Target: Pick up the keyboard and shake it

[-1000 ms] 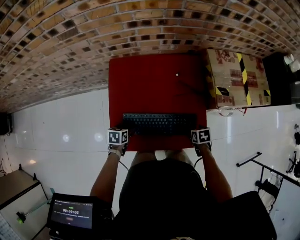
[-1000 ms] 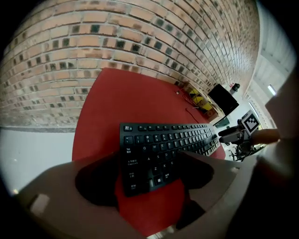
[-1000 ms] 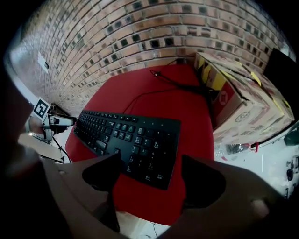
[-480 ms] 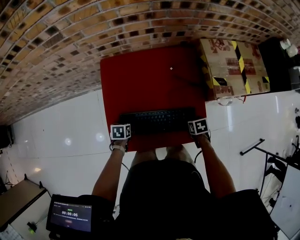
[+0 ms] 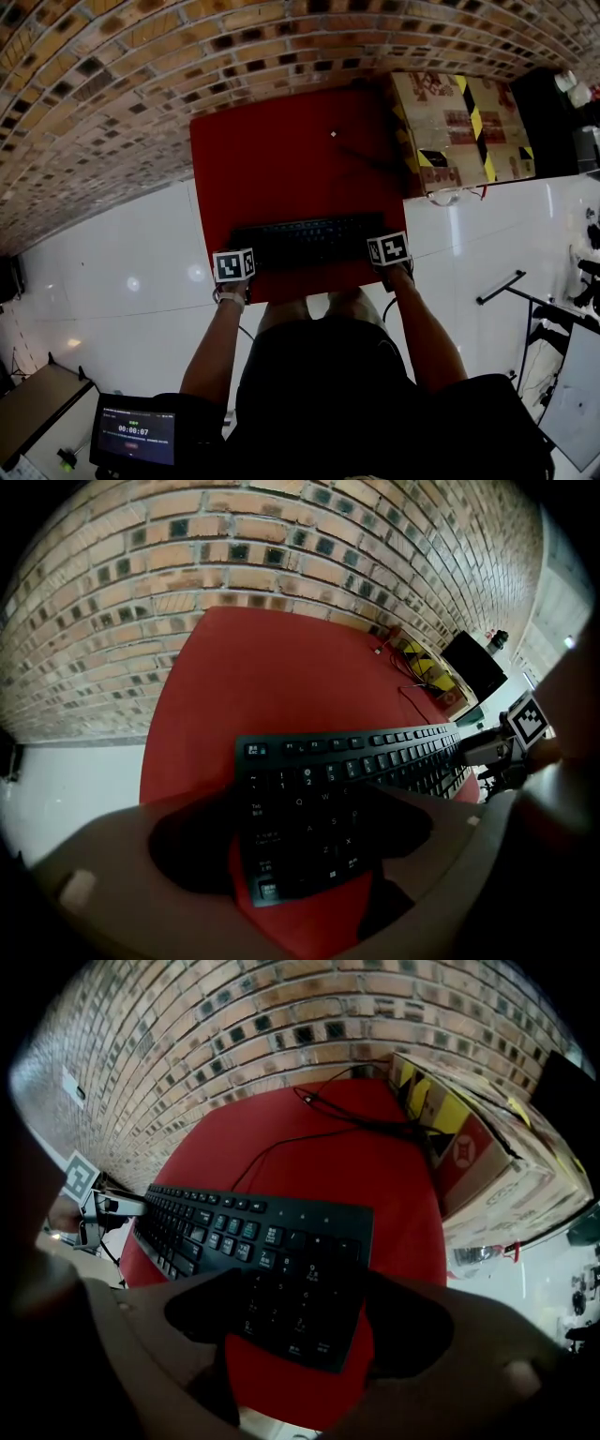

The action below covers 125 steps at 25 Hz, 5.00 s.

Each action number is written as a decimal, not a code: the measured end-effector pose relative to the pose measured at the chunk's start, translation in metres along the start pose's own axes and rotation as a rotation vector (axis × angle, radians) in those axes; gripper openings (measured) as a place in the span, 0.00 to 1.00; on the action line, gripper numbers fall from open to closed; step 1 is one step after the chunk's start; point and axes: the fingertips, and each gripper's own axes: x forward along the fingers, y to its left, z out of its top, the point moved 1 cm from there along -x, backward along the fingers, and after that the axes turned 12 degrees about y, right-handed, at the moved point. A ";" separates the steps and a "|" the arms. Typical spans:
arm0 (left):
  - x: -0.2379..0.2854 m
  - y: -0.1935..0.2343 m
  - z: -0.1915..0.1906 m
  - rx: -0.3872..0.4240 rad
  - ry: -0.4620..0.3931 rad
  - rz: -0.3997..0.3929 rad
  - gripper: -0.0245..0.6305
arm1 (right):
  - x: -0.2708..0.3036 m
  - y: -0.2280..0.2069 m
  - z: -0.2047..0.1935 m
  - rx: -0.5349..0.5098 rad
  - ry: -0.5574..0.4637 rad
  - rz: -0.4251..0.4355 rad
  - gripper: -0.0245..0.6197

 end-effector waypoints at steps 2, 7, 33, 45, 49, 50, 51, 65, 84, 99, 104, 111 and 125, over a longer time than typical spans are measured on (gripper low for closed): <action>-0.001 -0.001 0.001 -0.002 0.004 -0.004 0.68 | 0.000 -0.001 0.001 0.001 0.007 0.002 0.65; -0.001 -0.001 0.001 0.004 -0.013 -0.019 0.68 | 0.001 -0.001 0.002 -0.004 0.036 0.004 0.66; -0.084 -0.030 0.048 0.029 -0.383 0.108 0.66 | -0.096 -0.010 0.041 0.037 -0.368 -0.155 0.56; -0.225 -0.063 0.130 0.163 -0.794 0.166 0.66 | -0.234 0.000 0.108 0.012 -0.745 -0.185 0.55; -0.288 -0.075 0.155 0.200 -0.953 0.186 0.66 | -0.298 0.011 0.132 -0.016 -0.912 -0.210 0.55; -0.304 -0.079 0.162 0.210 -0.995 0.188 0.65 | -0.315 0.013 0.138 -0.022 -0.958 -0.221 0.56; -0.320 -0.083 0.169 0.220 -1.037 0.190 0.65 | -0.334 0.016 0.143 -0.028 -1.005 -0.233 0.56; -0.524 -0.141 0.177 0.306 -1.598 0.223 0.65 | -0.555 0.067 0.143 -0.179 -1.581 -0.362 0.56; -0.578 -0.127 0.139 0.172 -1.849 0.206 0.65 | -0.646 0.134 0.134 -0.408 -1.811 -0.426 0.56; -0.559 -0.081 0.117 -0.037 -1.950 0.089 0.66 | -0.672 0.204 0.133 -0.641 -1.853 -0.537 0.56; -0.558 -0.078 0.119 -0.041 -1.951 0.087 0.65 | -0.671 0.205 0.136 -0.647 -1.847 -0.542 0.56; -0.572 -0.090 0.125 0.030 -1.957 0.123 0.65 | -0.672 0.190 0.135 -0.594 -1.878 -0.509 0.56; -0.633 -0.198 0.136 0.496 -1.991 0.316 0.65 | -0.646 0.076 0.093 -0.167 -2.028 -0.334 0.56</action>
